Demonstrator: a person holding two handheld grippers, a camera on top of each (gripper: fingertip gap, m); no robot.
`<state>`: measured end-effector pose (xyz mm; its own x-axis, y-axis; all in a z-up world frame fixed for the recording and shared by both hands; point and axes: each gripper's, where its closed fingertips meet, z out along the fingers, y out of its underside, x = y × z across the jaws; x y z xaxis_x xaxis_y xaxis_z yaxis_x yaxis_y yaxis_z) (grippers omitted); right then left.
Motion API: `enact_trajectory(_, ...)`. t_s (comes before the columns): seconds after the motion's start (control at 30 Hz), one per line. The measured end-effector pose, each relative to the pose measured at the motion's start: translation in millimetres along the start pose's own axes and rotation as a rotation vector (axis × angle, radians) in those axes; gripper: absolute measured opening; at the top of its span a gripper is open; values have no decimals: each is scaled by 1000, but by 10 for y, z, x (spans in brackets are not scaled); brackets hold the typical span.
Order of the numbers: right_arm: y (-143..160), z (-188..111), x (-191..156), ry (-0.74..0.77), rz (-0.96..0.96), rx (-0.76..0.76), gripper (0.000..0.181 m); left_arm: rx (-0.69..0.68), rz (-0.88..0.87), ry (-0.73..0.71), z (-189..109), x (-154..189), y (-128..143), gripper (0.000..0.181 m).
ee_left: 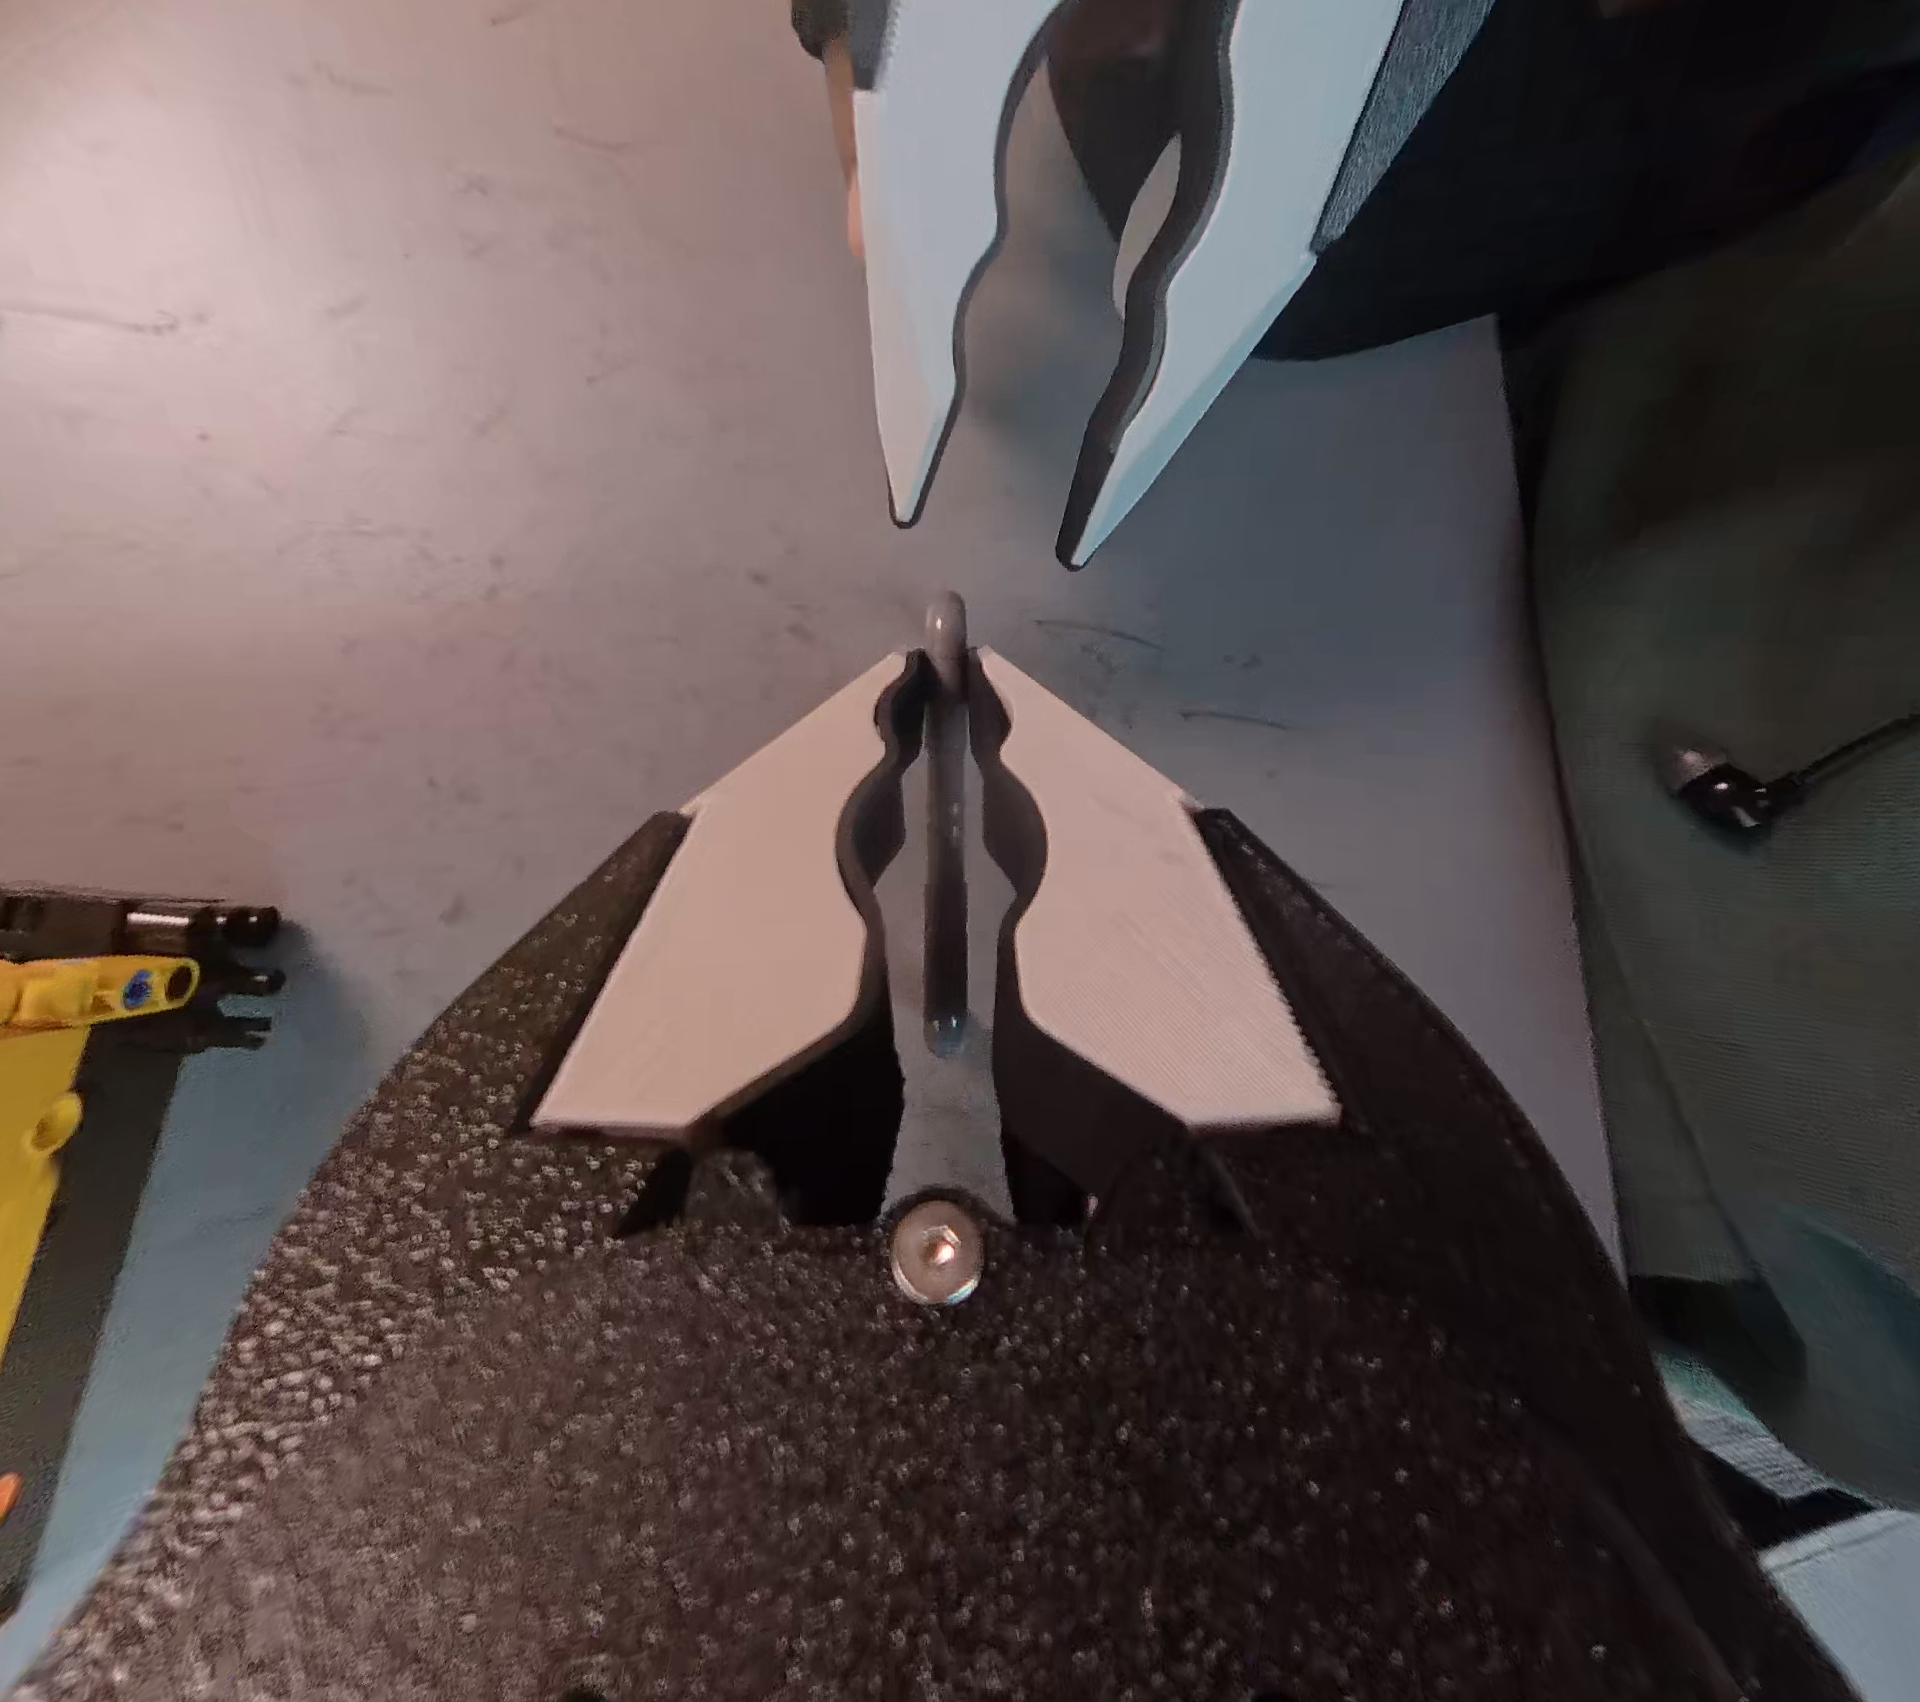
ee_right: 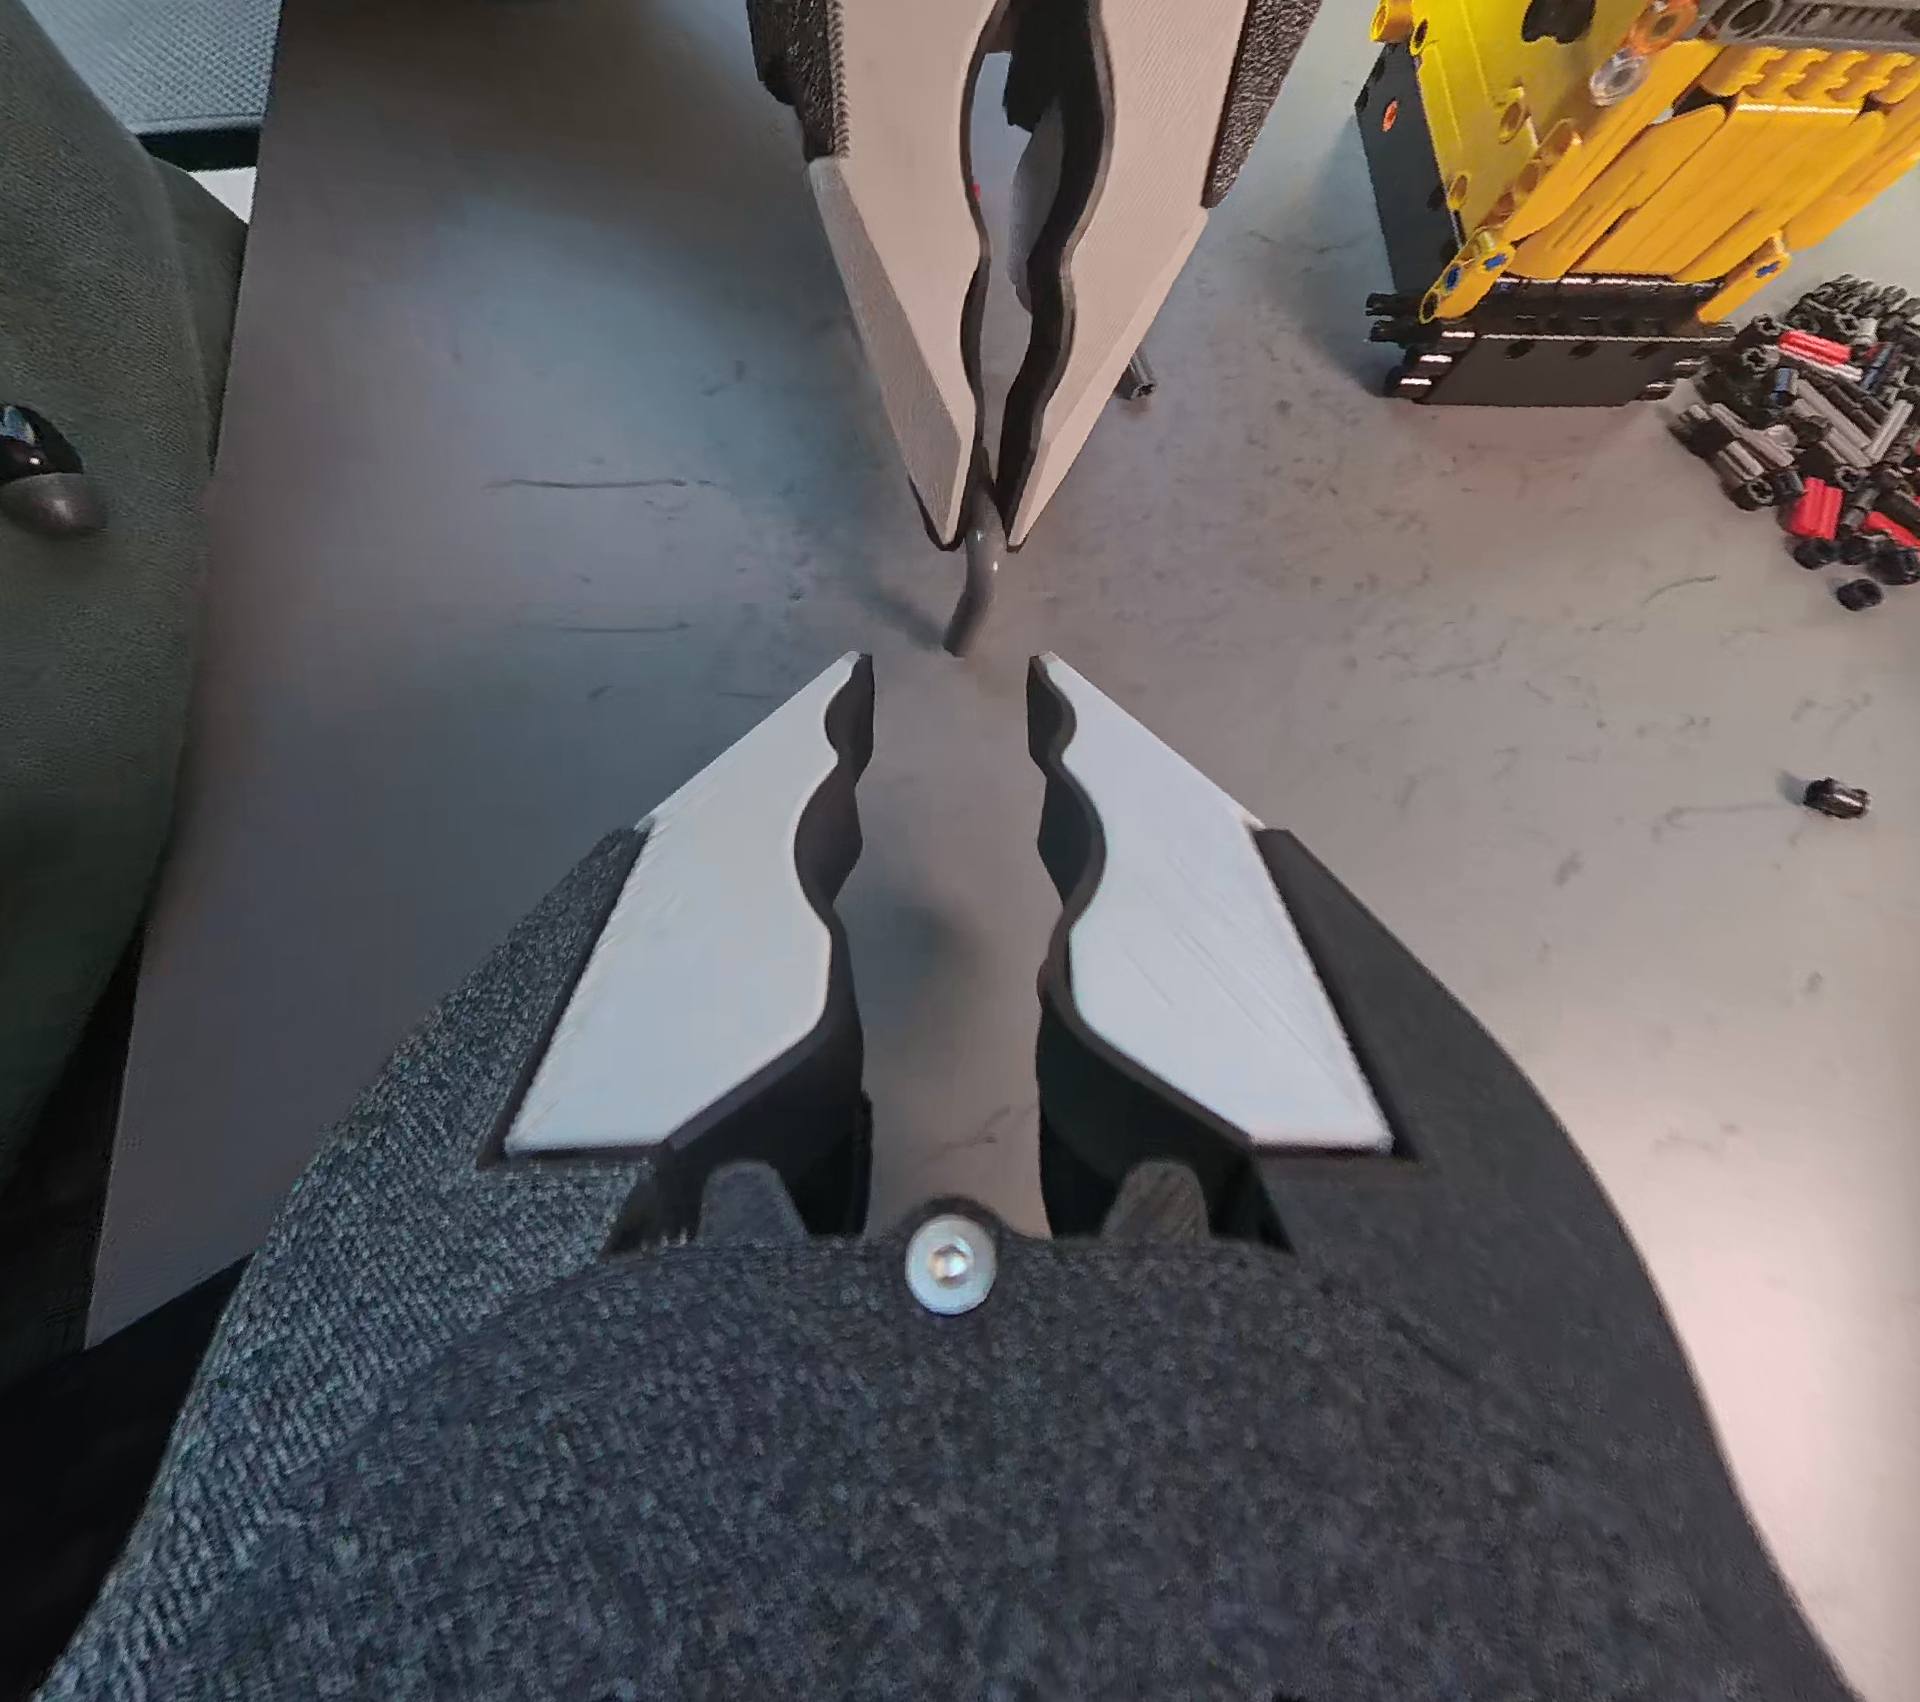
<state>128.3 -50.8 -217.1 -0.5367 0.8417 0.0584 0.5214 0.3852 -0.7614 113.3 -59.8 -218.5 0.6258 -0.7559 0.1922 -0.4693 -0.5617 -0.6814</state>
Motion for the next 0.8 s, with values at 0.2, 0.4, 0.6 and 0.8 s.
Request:
enact_trajectory(0.2, -289, -123, 2, 108, -118, 168, 34, 251, -312, 310, -312, 102, -231, 7)
enact_trajectory(0.4, -632, -227, -176, 128, -336, 297, 42, 358, -484, 594, -546, 313, -346, 6)
enact_trajectory(0.6, -680, -199, -315, 62, -411, 273, 31, 346, -498, 664, -506, 475, -363, 6)
enact_trajectory(0.8, -696, -228, -293, 44, -327, 316, 30, 403, -488, 646, -533, 453, -384, 8)
